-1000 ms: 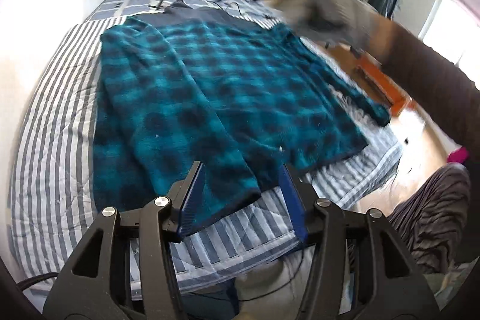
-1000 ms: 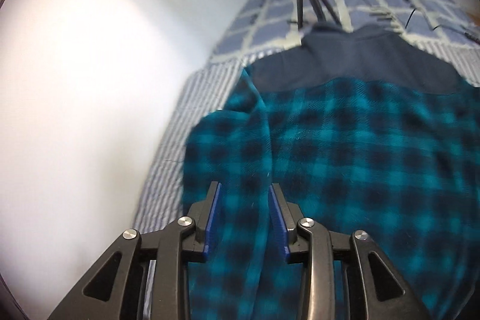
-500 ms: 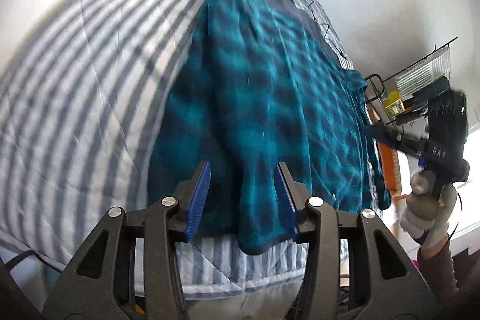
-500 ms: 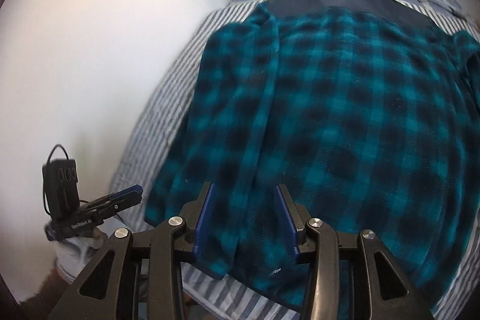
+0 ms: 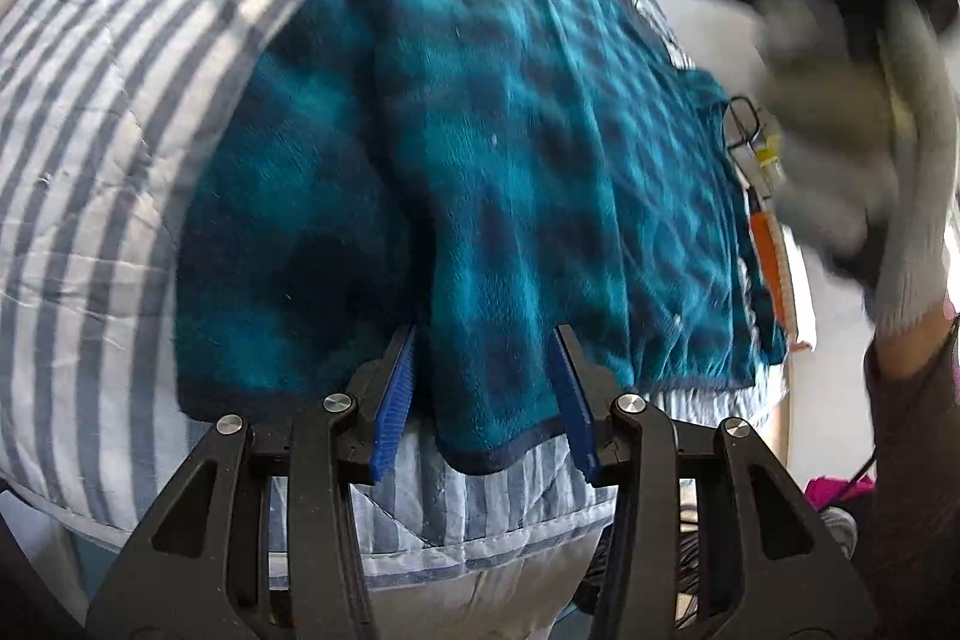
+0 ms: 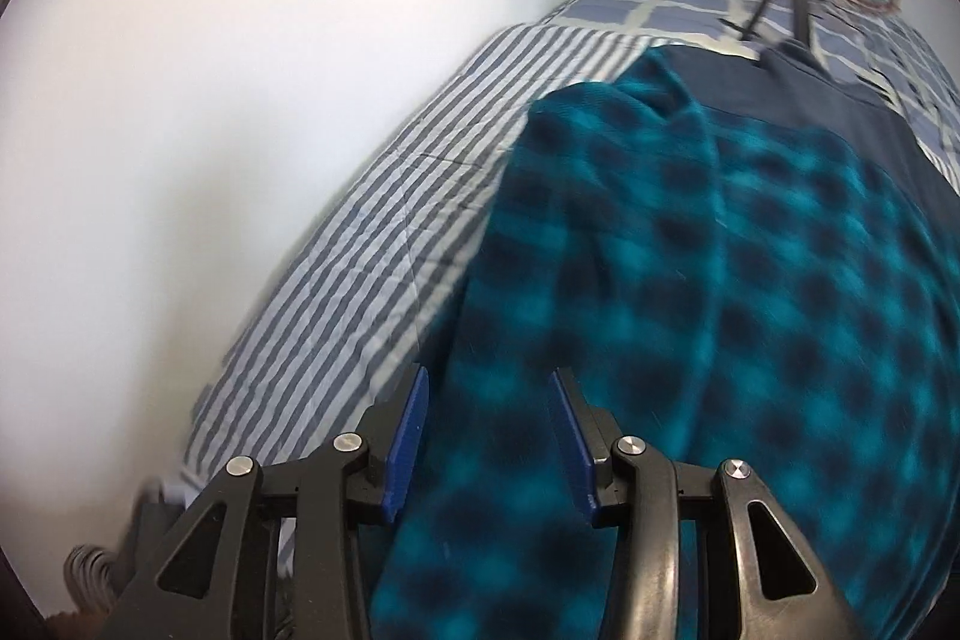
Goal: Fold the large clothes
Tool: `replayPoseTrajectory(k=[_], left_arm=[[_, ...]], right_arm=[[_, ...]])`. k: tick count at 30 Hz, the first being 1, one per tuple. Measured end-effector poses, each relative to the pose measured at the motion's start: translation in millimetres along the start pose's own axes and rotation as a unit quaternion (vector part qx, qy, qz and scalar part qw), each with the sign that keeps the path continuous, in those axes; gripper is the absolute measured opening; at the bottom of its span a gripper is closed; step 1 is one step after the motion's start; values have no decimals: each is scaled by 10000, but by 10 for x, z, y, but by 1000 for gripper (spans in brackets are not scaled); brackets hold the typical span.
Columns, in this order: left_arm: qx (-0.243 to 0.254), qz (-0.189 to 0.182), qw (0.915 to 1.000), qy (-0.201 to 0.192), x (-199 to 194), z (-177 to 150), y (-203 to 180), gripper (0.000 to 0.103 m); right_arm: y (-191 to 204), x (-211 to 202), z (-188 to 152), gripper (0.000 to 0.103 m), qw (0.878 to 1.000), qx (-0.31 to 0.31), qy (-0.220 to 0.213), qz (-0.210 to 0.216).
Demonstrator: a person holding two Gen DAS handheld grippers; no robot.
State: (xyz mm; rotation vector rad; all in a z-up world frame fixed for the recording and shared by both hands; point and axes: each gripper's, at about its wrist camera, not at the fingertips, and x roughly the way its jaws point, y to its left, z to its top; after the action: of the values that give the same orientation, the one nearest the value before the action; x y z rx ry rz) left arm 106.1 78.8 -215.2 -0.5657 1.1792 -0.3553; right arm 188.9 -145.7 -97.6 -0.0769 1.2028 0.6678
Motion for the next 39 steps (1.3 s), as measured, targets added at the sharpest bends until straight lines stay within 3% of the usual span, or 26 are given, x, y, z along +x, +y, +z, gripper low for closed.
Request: replayPoseTrajectory(k=[1,3,4,5,10,13,16,18,21,26,29,34,36,37,39], left_arm=[[1,-11,10000,30,24,-10,-3,45],[-56,-60,10000,48,38,-21,20,34],[-104,-78,9999,74,53,-22,37,18],[-136,-79,9998,80,65,-22,51,12],[-193,-219,9996,-42,23,9,78,1],[-113,-339,9993,-134,-54,16,12,0],[45,-351,9990,-255,-154,8,-73,0],[63,-358,9988,-328,-214,-5,-92,0],[-7,-334,9986,-418,-313,-16,-53,0],[-274,-226,9978,-562,-496,-36,124,0],[-380,30,9966,-730,-590,-13,208,0],[-584,600,9955,-448,-425,-46,306,0],[-634,722,9947,-357,-392,-68,336,0],[-596,739,9948,-367,-418,-73,325,5],[-469,817,9943,-495,-487,-43,269,19]], right_arm=[[33,85,53,44,10000,-18,47,-51],[103,330,187,44,9995,-104,209,-200],[129,426,233,44,9991,-147,263,-304],[152,535,283,44,9982,-199,320,-459],[157,952,542,44,9933,-224,536,-1000],[166,1138,649,39,9887,-333,676,-1293],[171,1253,699,13,9843,-430,843,-1487],[170,1252,727,5,9835,-470,820,-1544],[166,1163,778,2,9858,-404,724,-1462],[254,1031,939,1,9909,-312,497,-1209],[333,1074,1028,1,9926,-268,411,-1108],[358,1371,1020,2,9938,-218,500,-966],[315,1419,999,10,9949,-193,505,-849],[292,1386,985,22,9966,-164,427,-692],[226,1214,958,30,9991,-100,159,-373]])
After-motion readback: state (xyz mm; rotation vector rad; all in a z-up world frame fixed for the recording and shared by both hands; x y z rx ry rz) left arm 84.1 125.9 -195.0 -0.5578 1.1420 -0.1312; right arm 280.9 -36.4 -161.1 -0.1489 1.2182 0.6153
